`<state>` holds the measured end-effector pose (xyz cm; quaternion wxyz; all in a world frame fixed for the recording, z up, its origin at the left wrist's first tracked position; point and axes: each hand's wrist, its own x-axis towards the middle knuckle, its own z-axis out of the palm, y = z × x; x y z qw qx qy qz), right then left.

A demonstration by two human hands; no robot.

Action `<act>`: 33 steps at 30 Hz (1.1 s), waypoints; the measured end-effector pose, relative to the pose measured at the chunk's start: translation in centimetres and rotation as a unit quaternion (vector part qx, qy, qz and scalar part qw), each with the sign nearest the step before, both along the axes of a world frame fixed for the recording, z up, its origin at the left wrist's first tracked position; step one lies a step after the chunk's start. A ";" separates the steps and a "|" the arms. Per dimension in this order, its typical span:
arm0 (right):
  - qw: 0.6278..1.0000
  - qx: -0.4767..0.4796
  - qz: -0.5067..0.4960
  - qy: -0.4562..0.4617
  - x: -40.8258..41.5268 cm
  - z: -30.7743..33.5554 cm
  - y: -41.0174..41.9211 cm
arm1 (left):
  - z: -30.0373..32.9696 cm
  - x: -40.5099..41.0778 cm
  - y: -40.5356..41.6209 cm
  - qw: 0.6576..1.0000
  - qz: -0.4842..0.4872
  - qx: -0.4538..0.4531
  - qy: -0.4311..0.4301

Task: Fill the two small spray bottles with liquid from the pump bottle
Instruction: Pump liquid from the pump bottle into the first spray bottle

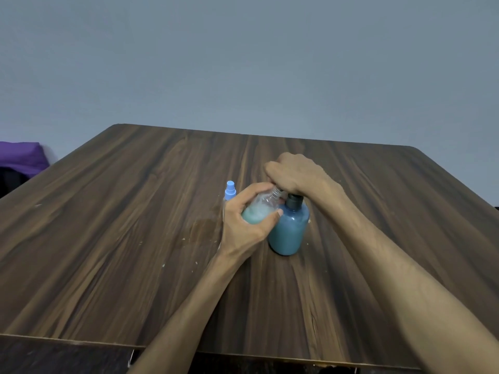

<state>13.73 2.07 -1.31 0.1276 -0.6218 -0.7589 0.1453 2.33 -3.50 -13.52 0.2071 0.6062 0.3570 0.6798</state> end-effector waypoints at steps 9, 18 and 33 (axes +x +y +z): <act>1.000 -0.004 0.004 0.009 -0.3 0.2 -0.1 | -0.2 -0.1 0.1 1.000 0.007 0.000 -0.002; 1.000 0.026 0.005 -0.007 -0.1 -0.1 0.0 | 0.1 0.0 -0.2 1.000 -0.005 0.010 -0.002; 1.000 0.016 0.009 0.009 -0.1 -0.4 0.3 | 0.0 0.0 0.0 1.000 -0.001 0.009 0.003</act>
